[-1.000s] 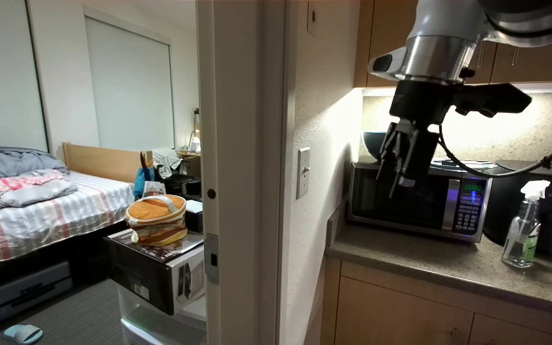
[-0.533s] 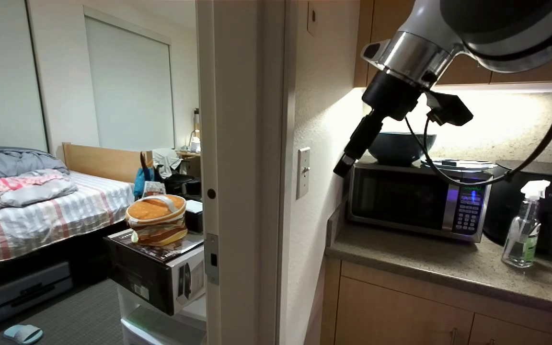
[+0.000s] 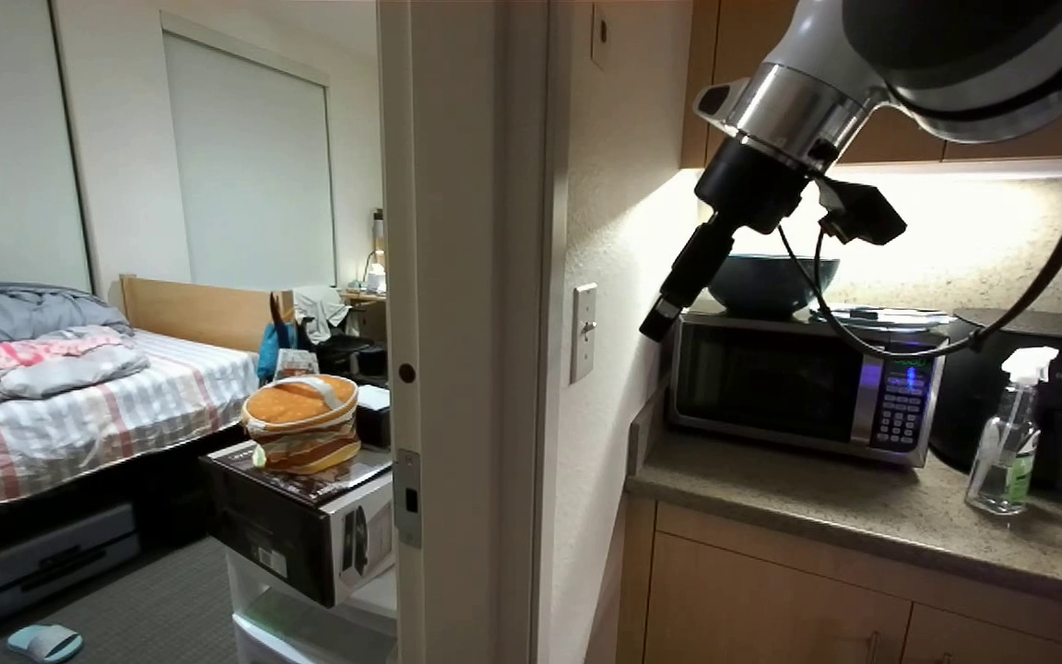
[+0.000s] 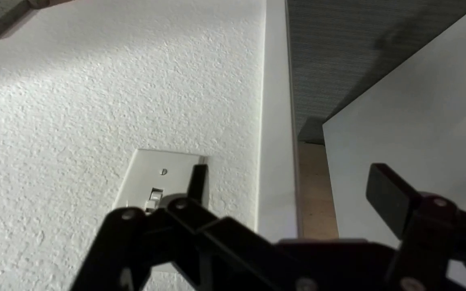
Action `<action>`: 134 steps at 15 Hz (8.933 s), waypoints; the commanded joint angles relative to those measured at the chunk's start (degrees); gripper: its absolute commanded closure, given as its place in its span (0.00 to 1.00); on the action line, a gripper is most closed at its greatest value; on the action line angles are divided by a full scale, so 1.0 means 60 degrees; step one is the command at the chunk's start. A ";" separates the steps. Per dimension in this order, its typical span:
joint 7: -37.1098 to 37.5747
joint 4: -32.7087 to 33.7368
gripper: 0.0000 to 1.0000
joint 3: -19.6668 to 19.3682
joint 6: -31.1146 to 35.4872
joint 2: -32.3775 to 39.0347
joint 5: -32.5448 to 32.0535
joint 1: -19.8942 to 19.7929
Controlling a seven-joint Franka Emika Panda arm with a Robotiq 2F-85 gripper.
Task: Switch on the light
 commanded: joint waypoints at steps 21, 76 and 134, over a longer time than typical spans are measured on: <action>0.0085 0.1653 0.00 0.0061 0.0455 0.1787 0.0437 -0.0639; 0.1050 0.2116 0.00 -0.0314 0.2391 0.3078 0.0807 -0.0840; 0.1953 0.2121 0.00 0.0189 0.1743 0.3534 0.0218 -0.1592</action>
